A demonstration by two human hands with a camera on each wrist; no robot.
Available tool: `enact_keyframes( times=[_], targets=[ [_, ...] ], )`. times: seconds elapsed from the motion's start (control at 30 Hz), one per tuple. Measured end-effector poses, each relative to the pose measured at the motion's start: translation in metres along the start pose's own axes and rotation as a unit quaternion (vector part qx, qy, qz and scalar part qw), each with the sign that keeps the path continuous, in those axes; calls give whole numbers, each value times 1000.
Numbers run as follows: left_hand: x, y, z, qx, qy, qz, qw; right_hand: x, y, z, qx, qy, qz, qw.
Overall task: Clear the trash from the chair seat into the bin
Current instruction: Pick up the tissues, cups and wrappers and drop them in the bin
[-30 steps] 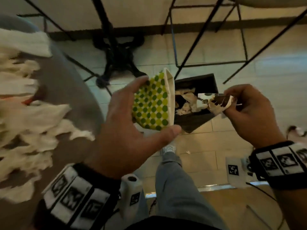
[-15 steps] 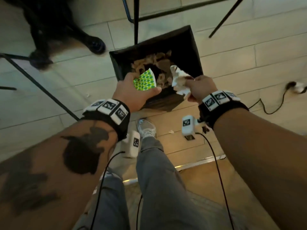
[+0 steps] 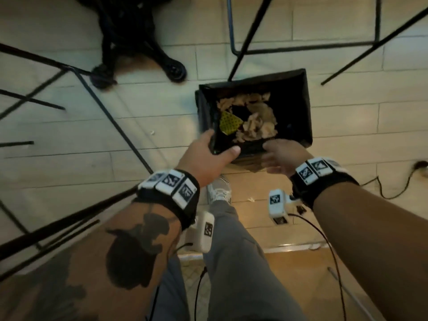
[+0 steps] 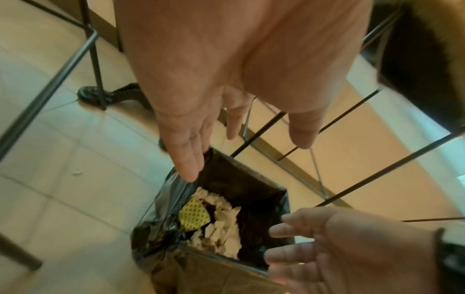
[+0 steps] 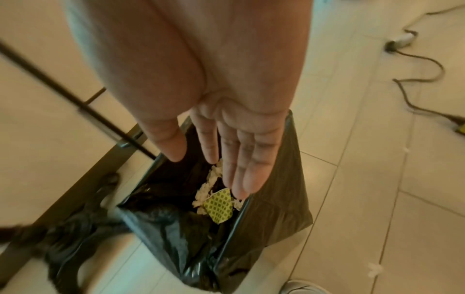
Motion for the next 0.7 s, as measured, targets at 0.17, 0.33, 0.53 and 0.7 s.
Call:
enact_keyframes(
  times=[0.17,0.33,0.53,0.7],
  targets=[
    [-110,-48,0,6,77,30,997,-57,21,26,-260,-131,38,956],
    [-242,-119,14,21,204,13,979,-141,68,55,-404,-196,72,891],
    [-372,-221,84,-33,269,-86,959,-278,150,128,-401,-365,50,839],
    [-432,-282,166,-71,252,-224,939,-393,223,183,-373,-502,53,779]
  ],
)
Point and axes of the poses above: each hand's wrist, its own x-axis towards the middle knuckle, its own y-axis out of the palm, z = x × y, the point moved 9 cm from there along x, towards the middle knuckle, and after that the axes turned 10 degrees about -y, right-handed, at the moved point
